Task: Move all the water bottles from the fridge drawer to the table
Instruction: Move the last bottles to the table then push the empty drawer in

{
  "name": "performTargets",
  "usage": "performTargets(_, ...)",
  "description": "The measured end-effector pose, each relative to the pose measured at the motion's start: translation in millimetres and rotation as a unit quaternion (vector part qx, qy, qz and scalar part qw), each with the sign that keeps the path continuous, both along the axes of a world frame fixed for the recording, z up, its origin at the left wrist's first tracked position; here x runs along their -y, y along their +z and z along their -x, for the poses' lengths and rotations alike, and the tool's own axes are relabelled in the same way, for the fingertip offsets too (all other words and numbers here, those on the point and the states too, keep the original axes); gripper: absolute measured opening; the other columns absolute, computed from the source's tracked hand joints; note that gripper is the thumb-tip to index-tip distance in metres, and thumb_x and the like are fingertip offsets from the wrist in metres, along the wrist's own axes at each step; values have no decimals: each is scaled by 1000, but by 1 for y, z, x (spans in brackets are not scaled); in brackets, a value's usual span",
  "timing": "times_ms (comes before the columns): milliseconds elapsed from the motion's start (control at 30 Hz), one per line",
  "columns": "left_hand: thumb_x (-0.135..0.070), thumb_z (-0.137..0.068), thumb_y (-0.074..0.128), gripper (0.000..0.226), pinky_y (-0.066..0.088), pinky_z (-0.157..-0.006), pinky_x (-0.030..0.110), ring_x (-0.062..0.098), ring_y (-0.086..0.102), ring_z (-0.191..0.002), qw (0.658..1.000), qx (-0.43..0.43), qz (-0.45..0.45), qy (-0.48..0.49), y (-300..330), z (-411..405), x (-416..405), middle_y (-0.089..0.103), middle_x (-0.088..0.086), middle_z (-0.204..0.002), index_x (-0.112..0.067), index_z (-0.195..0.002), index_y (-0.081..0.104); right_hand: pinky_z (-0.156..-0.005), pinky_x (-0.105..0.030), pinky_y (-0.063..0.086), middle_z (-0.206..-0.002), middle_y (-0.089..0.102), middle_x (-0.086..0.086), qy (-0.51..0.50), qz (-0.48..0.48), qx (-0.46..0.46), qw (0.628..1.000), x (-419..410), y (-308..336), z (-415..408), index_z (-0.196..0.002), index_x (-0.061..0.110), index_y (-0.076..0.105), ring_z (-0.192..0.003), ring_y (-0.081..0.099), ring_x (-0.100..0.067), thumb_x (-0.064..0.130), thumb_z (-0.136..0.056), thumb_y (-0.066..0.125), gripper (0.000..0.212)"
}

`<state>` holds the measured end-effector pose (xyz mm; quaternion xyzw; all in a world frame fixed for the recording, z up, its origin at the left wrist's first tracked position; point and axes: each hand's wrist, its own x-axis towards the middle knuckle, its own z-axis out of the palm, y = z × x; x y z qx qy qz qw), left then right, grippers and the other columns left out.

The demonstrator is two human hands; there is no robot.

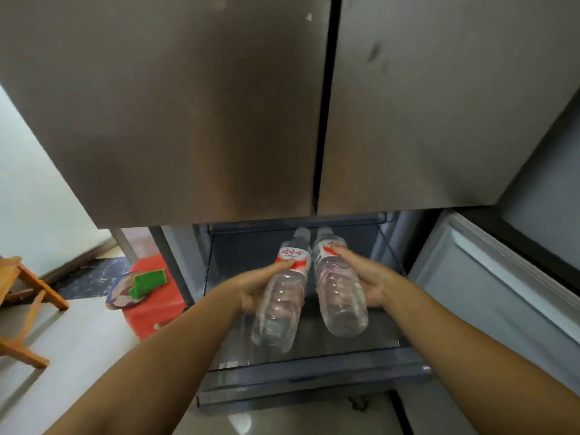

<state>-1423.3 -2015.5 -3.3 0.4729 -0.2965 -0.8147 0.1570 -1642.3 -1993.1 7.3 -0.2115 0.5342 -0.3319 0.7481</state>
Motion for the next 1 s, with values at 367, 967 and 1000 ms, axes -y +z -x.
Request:
performTargets(367,-27,-85,64,40,54,-80,40,23,67,-81,971,-86,112,-195,35,54,-40,70,9,-94,-17,-123,56,-74,-40,56,-104,71,-13,-255,175,-168,936,-125,8,12,-123,15,56,-85,71,-25,38,-83,70,48)
performTargets(967,-30,-79,74,50,47,-66,18,5,60,-87,804,-64,413,-422,4,180,-252,60,-9,-100,-28,-115,40,-91,-34,51,-121,57,8,-528,60,-479,699,-422,3,1,-143,30,32,-105,59,-14,42,-83,69,71)
performTargets(1000,-30,-79,75,51,47,-66,18,4,60,-88,796,-72,413,-437,3,186,-272,60,-10,-99,-28,-116,40,-92,-35,51,-123,57,7,-541,48,-482,688,-444,0,-1,-142,29,32,-107,60,-15,41,-83,70,71)
